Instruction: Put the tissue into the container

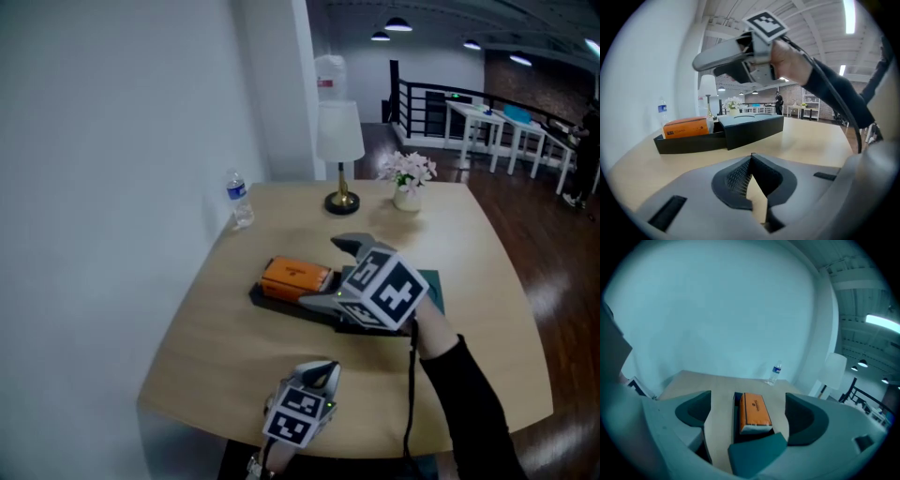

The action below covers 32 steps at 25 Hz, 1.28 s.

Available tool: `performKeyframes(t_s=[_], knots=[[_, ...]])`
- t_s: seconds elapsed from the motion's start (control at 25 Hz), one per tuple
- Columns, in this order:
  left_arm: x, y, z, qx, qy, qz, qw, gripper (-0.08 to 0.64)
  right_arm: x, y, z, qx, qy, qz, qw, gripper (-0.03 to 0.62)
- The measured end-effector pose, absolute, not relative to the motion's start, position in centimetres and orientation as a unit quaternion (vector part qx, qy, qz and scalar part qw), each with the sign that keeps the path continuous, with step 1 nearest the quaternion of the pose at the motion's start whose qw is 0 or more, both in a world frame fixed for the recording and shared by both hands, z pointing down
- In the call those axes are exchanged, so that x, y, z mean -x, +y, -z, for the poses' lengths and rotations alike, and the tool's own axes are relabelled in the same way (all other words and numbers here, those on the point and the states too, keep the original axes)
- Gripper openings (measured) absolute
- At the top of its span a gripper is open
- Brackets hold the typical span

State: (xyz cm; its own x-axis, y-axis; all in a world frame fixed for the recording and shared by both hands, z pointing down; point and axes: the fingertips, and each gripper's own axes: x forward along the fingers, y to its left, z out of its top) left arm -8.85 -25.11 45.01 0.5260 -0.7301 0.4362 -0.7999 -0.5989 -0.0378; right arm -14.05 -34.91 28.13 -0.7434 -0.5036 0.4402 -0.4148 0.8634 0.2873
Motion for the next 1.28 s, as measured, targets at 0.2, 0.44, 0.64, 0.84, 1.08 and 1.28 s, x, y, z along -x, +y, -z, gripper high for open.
performKeyframes(t_s=[0.2,0.44,0.64,0.84,1.08,1.28], knots=[[9.1,-25.1,-45.2,-0.870,-0.441,-0.204,0.084,-0.005,5.0,-30.4,-31.2,-0.365,-0.900,0.027,0.238,0.459],[10.2,-25.1,-44.2,-0.870,-0.459,-0.155,0.088,-0.005,-4.6,-26.0,-38.1,-0.489,-0.850,-0.071,0.180,0.197],[9.8,-25.3,-44.0,-0.859,-0.484,-0.136,0.092,-0.005,-9.2,-24.9,-42.1,-0.557,-0.811,-0.094,0.152,0.057],[8.9,-24.6,-44.1,-0.859,-0.486,-0.128,0.095,-0.005,-9.9,-24.5,-43.9,-0.561,-0.810,-0.110,0.133,-0.012],[8.9,-24.7,-43.6,-0.861,-0.486,-0.120,0.093,-0.005,-10.0,-24.4,-43.3,-0.551,-0.820,-0.117,0.101,-0.014],[9.1,-24.5,-43.4,-0.861,-0.485,-0.116,0.096,-0.005,-10.0,-24.2,-42.9,-0.550,-0.822,-0.119,0.091,-0.014]])
